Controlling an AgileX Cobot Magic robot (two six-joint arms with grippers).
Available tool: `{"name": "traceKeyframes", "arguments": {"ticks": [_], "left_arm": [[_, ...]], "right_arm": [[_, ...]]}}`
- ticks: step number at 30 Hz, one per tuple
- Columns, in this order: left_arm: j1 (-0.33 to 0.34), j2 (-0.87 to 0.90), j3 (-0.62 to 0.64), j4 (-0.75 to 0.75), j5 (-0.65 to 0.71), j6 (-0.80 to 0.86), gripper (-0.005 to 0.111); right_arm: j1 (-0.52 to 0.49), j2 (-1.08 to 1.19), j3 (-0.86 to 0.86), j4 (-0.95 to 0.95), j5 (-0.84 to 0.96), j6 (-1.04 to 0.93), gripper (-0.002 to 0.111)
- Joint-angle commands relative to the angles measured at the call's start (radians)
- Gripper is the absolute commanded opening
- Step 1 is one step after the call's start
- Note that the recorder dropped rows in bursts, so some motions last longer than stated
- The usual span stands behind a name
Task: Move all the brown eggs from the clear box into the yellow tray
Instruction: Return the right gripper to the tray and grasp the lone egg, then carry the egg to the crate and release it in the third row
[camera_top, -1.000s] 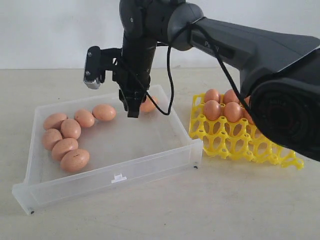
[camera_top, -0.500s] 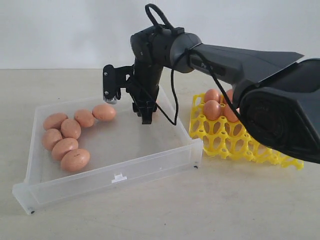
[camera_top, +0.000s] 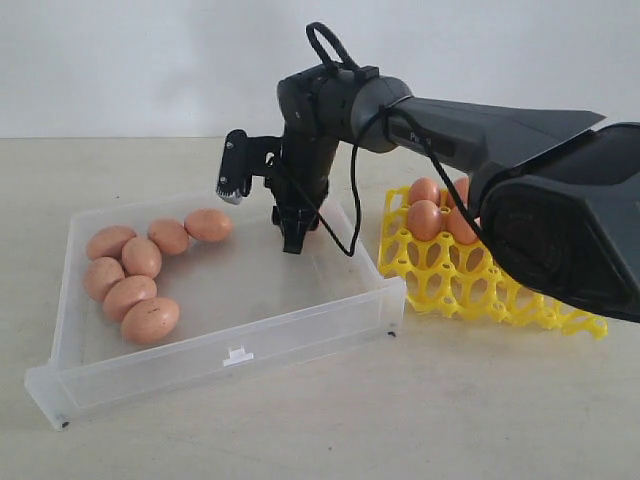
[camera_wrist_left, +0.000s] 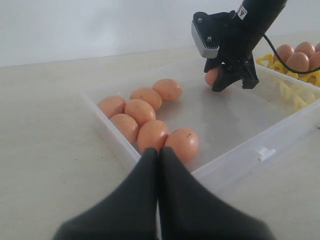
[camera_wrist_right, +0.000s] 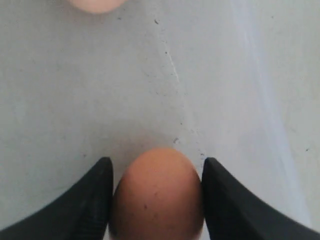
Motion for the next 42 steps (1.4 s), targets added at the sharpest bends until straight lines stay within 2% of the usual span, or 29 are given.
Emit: {"name": "traceKeyframes", "arguments": {"ticks": [1,9,11,12,14,16,17,20,23,25,27,29,30,31,32,34,35,37,38,39,40,42], "left_arm": [[0.000,-0.003,-0.003,-0.008,0.000,0.001,-0.004],[0.000,-0.003,-0.003,-0.008,0.000,0.001,-0.004],[0.000,-0.003,-0.003,-0.008,0.000,0.001,-0.004],[0.000,-0.003,-0.003,-0.008,0.000,0.001,-0.004],[0.000,-0.003,-0.003,-0.008,0.000,0.001,-0.004],[0.000,-0.003,-0.003,-0.008,0.000,0.001,-0.004],[0.000,-0.003,-0.003,-0.008,0.000,0.001,-0.004],[0.000,-0.003,-0.003,-0.008,0.000,0.001,-0.004],[0.000,-0.003,-0.003,-0.008,0.000,0.001,-0.004],[0.000,-0.003,-0.003,-0.008,0.000,0.001,-0.004],[0.000,-0.003,-0.003,-0.008,0.000,0.001,-0.004],[0.000,-0.003,-0.003,-0.008,0.000,0.001,-0.004],[0.000,-0.003,-0.003,-0.008,0.000,0.001,-0.004],[0.000,-0.003,-0.003,-0.008,0.000,0.001,-0.004],[0.000,-0.003,-0.003,-0.008,0.000,0.001,-0.004],[0.000,-0.003,-0.003,-0.008,0.000,0.001,-0.004],[0.000,-0.003,-0.003,-0.008,0.000,0.001,-0.004],[0.000,-0.003,-0.003,-0.008,0.000,0.001,-0.004],[0.000,-0.003,-0.003,-0.008,0.000,0.001,-0.004],[0.000,-0.003,-0.003,-0.008,0.000,0.001,-0.004],[0.000,-0.003,-0.003,-0.008,0.000,0.001,-0.004],[0.000,-0.003,-0.003,-0.008,0.000,0.001,-0.004]], "right_arm": [[-0.008,-0.001,0.003,0.007,0.073,0.082,0.000],[0.005,-0.010,0.003,0.066,0.277,0.129,0.000],[0.007,-0.022,0.003,0.139,0.305,0.161,0.000],[0.007,-0.039,0.003,0.271,0.312,0.171,0.000],[0.007,-0.061,0.003,0.382,0.311,0.171,0.000],[0.007,-0.084,0.003,0.478,0.284,0.180,-0.001],[0.007,-0.109,0.003,0.527,0.228,0.268,-0.001],[0.007,-0.150,0.003,0.513,0.110,0.413,-0.001],[0.015,-0.233,0.077,0.510,-0.029,0.444,-0.001],[0.031,-0.367,0.268,0.457,-0.244,0.475,-0.001],[0.050,-0.552,0.594,0.416,-0.643,0.504,-0.001],[0.055,-0.746,0.983,0.425,-1.116,0.503,-0.001],[0.050,-0.844,1.222,0.514,-1.450,0.526,-0.001],[0.050,-0.871,1.308,0.580,-1.583,0.532,-0.001],[0.050,-0.909,1.457,0.736,-1.831,0.541,-0.001],[0.044,-0.919,1.582,0.891,-2.047,0.610,-0.001],[0.009,-0.919,1.654,0.917,-2.102,0.694,-0.001],[-0.128,-0.919,1.726,0.612,-1.889,0.893,-0.001],[-0.195,-0.917,1.722,0.333,-1.781,1.001,-0.001],[-0.278,-0.906,1.700,-0.042,-1.692,1.177,-0.001],[-0.357,-0.888,1.669,-0.446,-1.684,1.377,-0.001],[-0.476,-0.844,1.587,-1.030,-1.805,1.660,-0.001]]}}
